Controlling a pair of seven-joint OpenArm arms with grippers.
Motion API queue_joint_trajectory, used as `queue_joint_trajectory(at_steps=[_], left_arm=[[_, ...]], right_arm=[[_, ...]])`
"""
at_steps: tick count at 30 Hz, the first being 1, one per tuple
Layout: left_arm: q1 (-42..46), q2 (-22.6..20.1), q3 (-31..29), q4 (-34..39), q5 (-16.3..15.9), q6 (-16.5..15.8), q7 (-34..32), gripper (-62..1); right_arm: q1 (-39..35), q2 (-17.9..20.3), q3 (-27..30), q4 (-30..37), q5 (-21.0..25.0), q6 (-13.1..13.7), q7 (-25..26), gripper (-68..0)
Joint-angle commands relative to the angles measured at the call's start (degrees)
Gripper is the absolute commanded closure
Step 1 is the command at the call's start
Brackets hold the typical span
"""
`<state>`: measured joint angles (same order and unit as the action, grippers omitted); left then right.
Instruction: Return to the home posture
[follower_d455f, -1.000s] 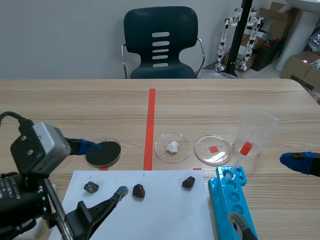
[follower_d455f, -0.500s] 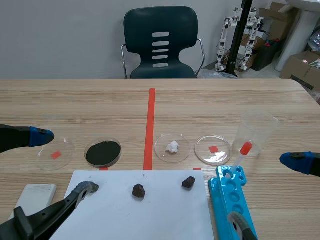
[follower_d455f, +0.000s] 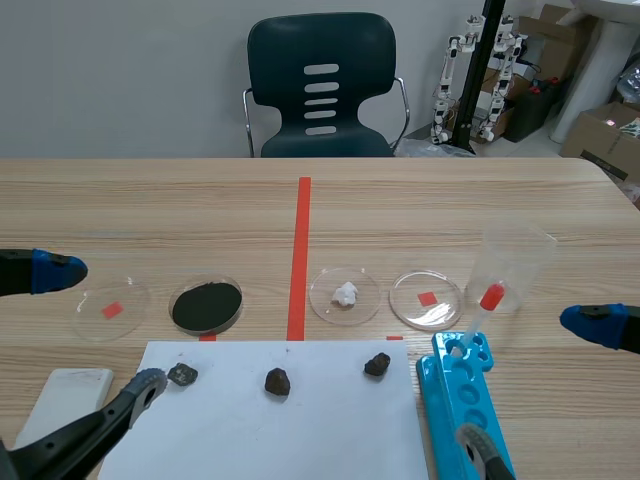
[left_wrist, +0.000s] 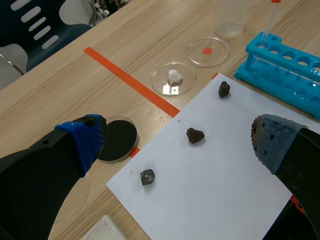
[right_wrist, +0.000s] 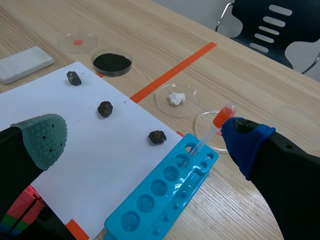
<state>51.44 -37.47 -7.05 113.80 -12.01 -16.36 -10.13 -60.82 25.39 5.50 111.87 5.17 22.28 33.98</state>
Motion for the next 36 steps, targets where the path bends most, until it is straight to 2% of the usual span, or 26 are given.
queue_joint_trajectory(at_steps=[1,36], left_arm=[[-0.17,0.17,0.15,0.63,-0.42,0.09,-0.96,-61.1],[-0.17,0.17,0.17,0.63,-0.46,-1.4,-0.55,-61.1]], right_arm=[[0.02,0.0,0.04,0.68,0.61,0.02,0.83,-65.3],[0.02,0.0,0.04,0.68,0.61,0.02,0.83,-65.3]])
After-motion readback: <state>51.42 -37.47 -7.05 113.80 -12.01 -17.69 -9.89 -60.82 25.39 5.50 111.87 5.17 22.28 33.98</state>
